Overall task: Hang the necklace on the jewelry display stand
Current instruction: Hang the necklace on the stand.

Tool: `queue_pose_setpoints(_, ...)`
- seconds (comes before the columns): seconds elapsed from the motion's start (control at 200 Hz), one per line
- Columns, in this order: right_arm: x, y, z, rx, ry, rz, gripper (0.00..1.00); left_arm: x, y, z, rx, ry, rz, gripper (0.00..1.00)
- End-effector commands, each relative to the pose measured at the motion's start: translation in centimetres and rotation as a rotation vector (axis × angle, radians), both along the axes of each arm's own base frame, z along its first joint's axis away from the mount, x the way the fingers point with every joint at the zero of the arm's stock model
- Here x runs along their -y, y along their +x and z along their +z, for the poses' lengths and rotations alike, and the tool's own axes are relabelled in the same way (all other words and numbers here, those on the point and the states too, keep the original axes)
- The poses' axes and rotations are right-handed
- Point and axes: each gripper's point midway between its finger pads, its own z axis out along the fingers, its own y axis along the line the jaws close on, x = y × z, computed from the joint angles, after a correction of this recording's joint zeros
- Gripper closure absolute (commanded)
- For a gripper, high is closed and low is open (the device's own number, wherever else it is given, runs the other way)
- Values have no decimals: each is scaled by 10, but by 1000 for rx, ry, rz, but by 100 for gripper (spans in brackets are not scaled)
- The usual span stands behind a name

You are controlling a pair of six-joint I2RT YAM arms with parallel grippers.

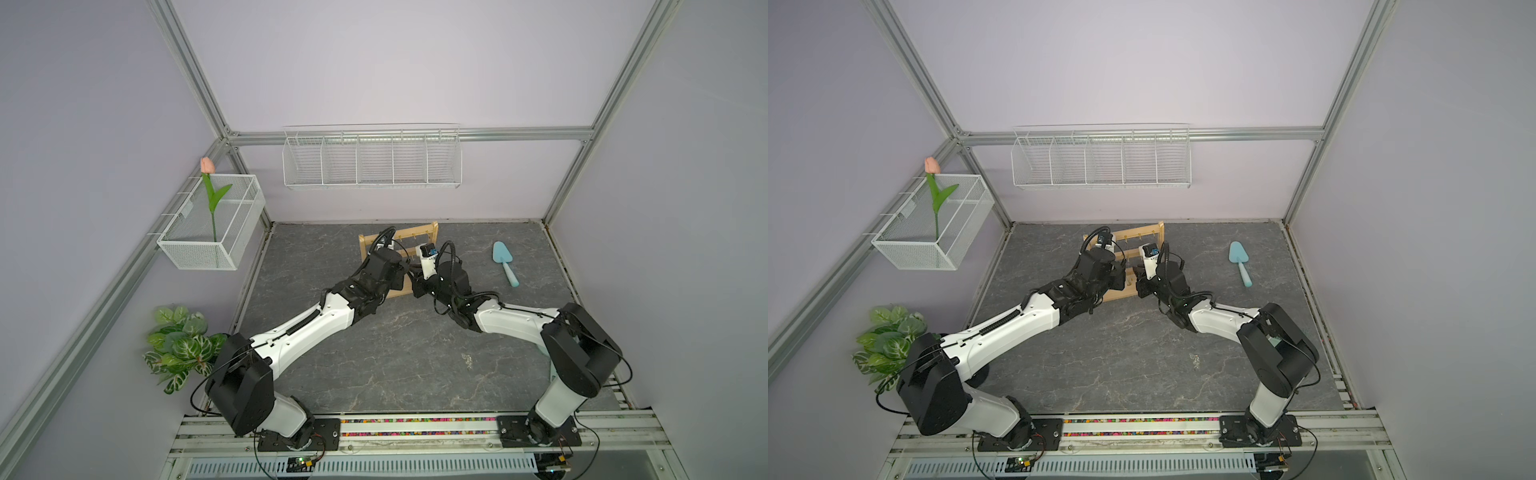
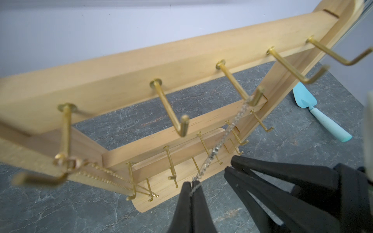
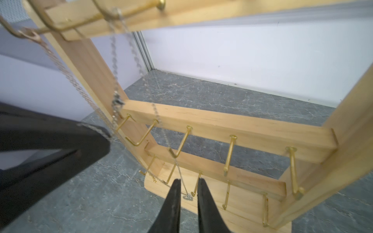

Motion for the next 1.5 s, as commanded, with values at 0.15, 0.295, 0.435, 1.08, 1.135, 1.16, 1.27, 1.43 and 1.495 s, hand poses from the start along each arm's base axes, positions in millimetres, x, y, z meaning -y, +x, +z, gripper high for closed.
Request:
queue_pose_setpoints(0.15,0,-7,17,69,87,27,74,2,-1,17,19,-23,-1,100)
queue_pose_setpoints(0.295,-2,-4,25,89,101,24,68,1,-1,20,23,-23,0,100)
queue_pose_setpoints(0.435,-5,5,36,115,117,4,66,2,-1,21,25,-28,-1,100)
queue_pose_setpoints(1.08,-20,26,35,121,139,-14,74,2,-1,21,30,-26,-1,100)
queue_pose_setpoints(1.135,-21,27,36,121,143,-11,74,2,0,21,31,-28,0,100)
queue_pose_setpoints(1.16,-20,27,36,122,143,-11,75,2,0,21,30,-26,-1,100)
queue_pose_setpoints(1.27,-22,26,37,125,151,-2,79,2,0,22,32,-28,1,100)
queue_pose_setpoints(1.43,-22,24,40,130,160,3,86,2,1,21,31,-27,3,100)
queue_pose_setpoints(1.495,-22,22,42,136,162,10,88,1,1,21,31,-27,9,100)
